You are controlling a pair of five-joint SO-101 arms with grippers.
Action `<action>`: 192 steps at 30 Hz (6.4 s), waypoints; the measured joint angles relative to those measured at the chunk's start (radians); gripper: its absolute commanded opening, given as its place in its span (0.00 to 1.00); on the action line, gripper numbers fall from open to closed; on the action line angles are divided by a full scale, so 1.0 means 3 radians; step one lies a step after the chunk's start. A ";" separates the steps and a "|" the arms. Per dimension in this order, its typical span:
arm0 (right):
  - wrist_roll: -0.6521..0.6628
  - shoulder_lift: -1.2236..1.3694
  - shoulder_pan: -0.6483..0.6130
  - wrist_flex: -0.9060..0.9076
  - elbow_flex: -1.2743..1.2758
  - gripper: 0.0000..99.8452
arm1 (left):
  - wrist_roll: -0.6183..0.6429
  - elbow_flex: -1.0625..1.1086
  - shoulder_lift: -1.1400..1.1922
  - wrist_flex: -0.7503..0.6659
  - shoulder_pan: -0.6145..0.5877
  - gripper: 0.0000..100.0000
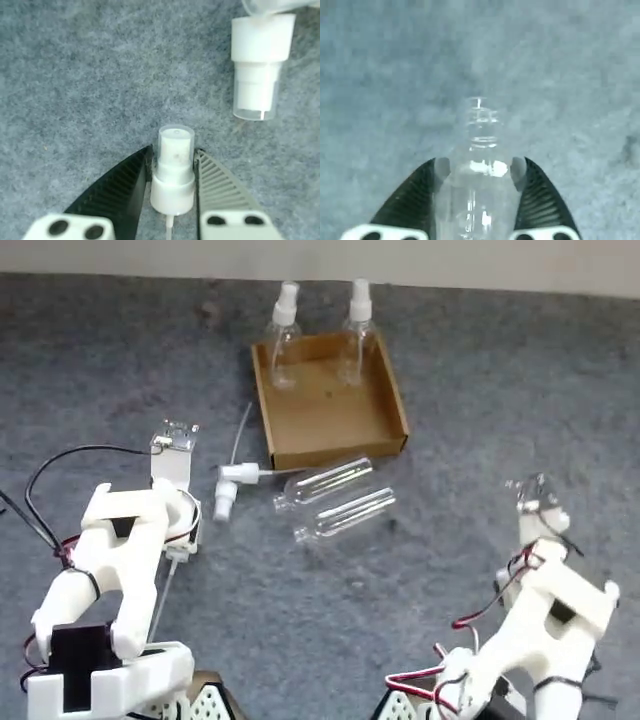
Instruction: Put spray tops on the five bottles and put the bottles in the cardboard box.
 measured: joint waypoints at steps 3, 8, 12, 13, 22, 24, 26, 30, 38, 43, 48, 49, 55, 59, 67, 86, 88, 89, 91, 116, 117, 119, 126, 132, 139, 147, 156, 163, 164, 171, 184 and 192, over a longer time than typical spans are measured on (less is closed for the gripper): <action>-0.0297 0.0338 -0.0174 0.0128 -0.0394 0.01 | 0.0000 0.0000 0.0000 0.0000 0.0000 0.01; -0.0644 0.1243 -0.0251 0.0399 -0.1325 0.01 | 0.0000 0.0000 0.0000 0.0000 0.0000 0.01; -0.0823 0.1887 -0.0276 0.0425 -0.2015 0.01 | 0.0000 0.0000 0.0000 0.0000 0.0000 0.01; -0.0834 0.2000 -0.0292 0.0425 -0.2117 0.01 | 0.0000 0.0000 0.0000 0.0000 0.0000 0.01; -0.0844 0.2209 -0.0363 0.0501 -0.2209 0.18 | 0.0000 0.0000 0.0000 0.0000 0.0000 0.01; -0.0798 0.2209 -0.0394 0.0619 -0.2209 0.22 | 0.0000 0.0000 0.0000 0.0000 0.0000 0.01; -0.0777 0.2209 -0.0450 0.0726 -0.2209 0.22 | 0.0000 0.0000 0.0000 0.0000 0.0000 0.01; -0.0803 0.2209 -0.0573 0.0880 -0.2271 0.22 | 0.0000 0.0000 0.0000 0.0000 0.0000 0.01; -0.0926 0.2209 -0.0670 0.1212 -0.2757 0.22 | 0.0000 0.0000 0.0000 0.0000 0.0000 0.01; -0.0926 0.2209 -0.0670 0.1386 -0.2946 0.22 | 0.0000 0.0000 0.0000 0.0000 0.0000 0.01; -0.0926 0.2209 -0.0670 0.1396 -0.2946 0.22 | 0.0000 0.0000 0.0000 0.0000 0.0000 0.01; -0.0926 0.2209 -0.0670 0.1396 -0.2946 0.22 | 0.0000 0.0000 0.0000 0.0000 0.0000 0.01; -0.0905 0.2209 -0.0670 0.1381 -0.2946 0.22 | 0.0000 0.0000 0.0000 0.0000 0.0000 0.01; -0.0752 0.2209 -0.0670 0.1284 -0.2793 0.22 | 0.0000 0.0000 0.0000 0.0000 0.0000 0.01; -0.0491 0.2209 -0.0670 0.1146 -0.2521 0.22 | 0.0000 0.0000 0.0000 0.0000 0.0000 0.01; -0.0471 0.2209 -0.0670 0.0783 -0.2087 0.18 | 0.0000 0.0000 0.0000 0.0000 0.0000 0.01; -0.0471 0.2209 -0.0670 0.0772 -0.2087 0.11 | 0.0000 0.0000 0.0000 0.0000 0.0000 0.01; -0.0471 0.2209 -0.0670 0.0772 -0.2087 0.07 | 0.0000 0.0000 0.0000 0.0000 0.0000 0.01; -0.0471 0.2209 -0.0670 0.0772 -0.2087 0.01 | 0.0000 0.0000 0.0000 0.0000 0.0000 0.01; -0.2189 0.0056 -0.3309 0.1043 -0.2107 0.00 | 0.0189 -0.1632 -0.0010 0.1048 0.0000 0.01; -0.2245 -0.0066 -0.3432 0.0967 -0.1979 0.00 | 0.0220 -0.1785 -0.0046 0.1135 0.0000 0.01; -0.2312 -0.0297 -0.3642 0.0788 -0.1708 0.00 | 0.0251 -0.2000 -0.0184 0.1279 -0.0005 0.01; -0.2342 -0.0915 -0.4051 0.0148 -0.0752 0.00 | 0.0384 -0.2138 -0.1135 0.1386 0.0005 0.01; -0.2342 -0.1100 -0.4296 0.0015 -0.0445 0.00 | 0.1079 -0.2123 -0.1851 0.1340 0.0041 0.01; -0.2342 -0.1105 -0.4644 0.0010 -0.0332 0.00 | 0.1990 -0.1406 -0.2624 0.0675 0.0276 0.01; -0.2348 -0.1125 -0.4823 -0.0020 -0.0225 0.00 | 0.2199 -0.0220 -0.3892 0.0066 0.0281 0.01; -0.2353 -0.1125 -0.4828 -0.0634 0.0394 0.00 | 0.2199 0.0501 -0.4874 -0.0251 0.0322 0.01; -0.2363 -0.1125 -0.4833 -0.0675 0.0399 0.00 | 0.2215 0.0650 -0.4895 -0.0425 0.0409 0.01; -0.2368 -0.1125 -0.4833 -0.0675 0.0399 0.00 | 0.2215 0.0706 -0.4889 -0.0425 0.0471 0.01; -0.2373 -0.1125 -0.4828 -0.0675 0.0399 0.00 | 0.2215 0.0823 -0.4920 -0.0425 0.0742 0.01; -0.2373 -0.1519 -0.5033 -0.0680 0.0419 0.00 | 0.2215 0.0962 -0.4900 -0.0644 0.0762 0.01; -0.2373 -0.1805 -0.5058 -0.0680 0.0425 0.00 | 0.2215 0.0962 -0.4925 -0.0660 0.0685 0.01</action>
